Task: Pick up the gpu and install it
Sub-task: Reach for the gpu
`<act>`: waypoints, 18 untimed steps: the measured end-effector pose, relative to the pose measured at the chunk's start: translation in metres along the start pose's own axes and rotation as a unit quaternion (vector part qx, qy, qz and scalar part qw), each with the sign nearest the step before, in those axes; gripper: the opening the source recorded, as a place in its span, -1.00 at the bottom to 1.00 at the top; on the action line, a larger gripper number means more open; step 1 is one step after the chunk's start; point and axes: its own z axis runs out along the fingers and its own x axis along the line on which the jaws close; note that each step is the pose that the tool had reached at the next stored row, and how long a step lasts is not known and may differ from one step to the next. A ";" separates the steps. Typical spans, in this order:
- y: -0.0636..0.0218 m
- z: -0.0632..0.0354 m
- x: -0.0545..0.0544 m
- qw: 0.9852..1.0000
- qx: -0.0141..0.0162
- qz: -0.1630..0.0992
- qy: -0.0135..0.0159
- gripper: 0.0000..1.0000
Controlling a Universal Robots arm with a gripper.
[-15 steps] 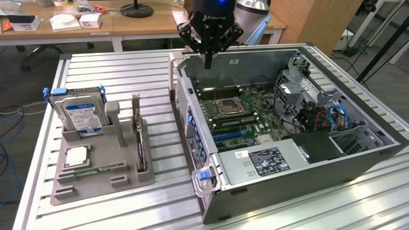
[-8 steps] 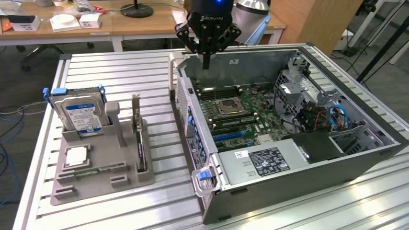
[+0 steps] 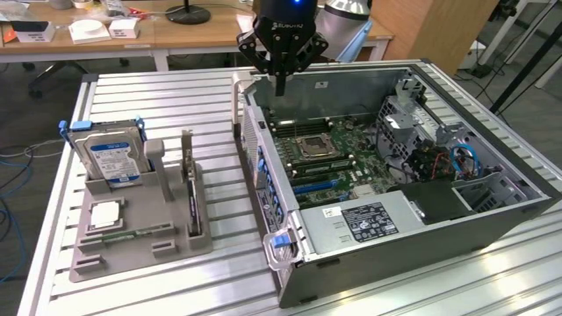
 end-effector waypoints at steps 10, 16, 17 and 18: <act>-0.0005 0.0009 0.006 1.000 0.000 0.000 0.000 -0.79; -0.0008 0.0014 0.009 1.000 0.000 0.000 0.000 -0.79; -0.0008 0.0015 0.010 1.000 0.000 0.000 0.000 -0.79; -0.0008 0.0016 0.010 1.000 0.000 0.000 0.000 -0.79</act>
